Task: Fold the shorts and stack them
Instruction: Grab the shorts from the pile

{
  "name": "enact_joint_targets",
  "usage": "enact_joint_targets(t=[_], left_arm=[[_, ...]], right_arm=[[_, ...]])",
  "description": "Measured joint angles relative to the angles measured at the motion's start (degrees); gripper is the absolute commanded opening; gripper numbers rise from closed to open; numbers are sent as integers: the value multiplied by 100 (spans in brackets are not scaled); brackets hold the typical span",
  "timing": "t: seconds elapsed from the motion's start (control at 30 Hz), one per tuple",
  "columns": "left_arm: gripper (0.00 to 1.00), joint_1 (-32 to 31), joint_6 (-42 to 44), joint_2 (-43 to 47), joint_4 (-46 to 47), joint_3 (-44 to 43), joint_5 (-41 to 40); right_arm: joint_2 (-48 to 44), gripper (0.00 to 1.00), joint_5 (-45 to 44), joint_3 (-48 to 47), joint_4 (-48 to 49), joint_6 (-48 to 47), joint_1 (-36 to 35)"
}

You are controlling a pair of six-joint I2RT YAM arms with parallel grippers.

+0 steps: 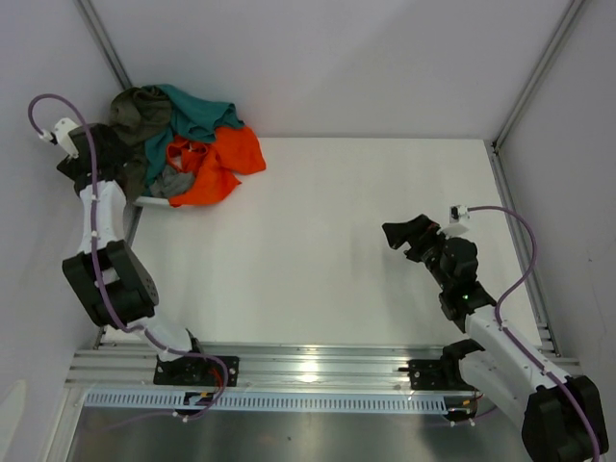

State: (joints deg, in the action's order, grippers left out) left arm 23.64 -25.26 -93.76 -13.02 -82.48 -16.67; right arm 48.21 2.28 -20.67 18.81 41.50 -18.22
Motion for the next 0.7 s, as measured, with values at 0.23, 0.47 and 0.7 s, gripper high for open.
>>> enact_joint_targets(t=[0.23,0.47,0.7], left_arm=[[96,610,-140,-382,-234,44,317],[91,608,260,-929,-654,-688,278],[86,625,433,-1047,-369,-629,280]], right_arm=[[-39,99,20,0,-4,-17,-22],[-52,100,63,0,2,-15,-48],[-55,99,118,0,2,-15,-59]])
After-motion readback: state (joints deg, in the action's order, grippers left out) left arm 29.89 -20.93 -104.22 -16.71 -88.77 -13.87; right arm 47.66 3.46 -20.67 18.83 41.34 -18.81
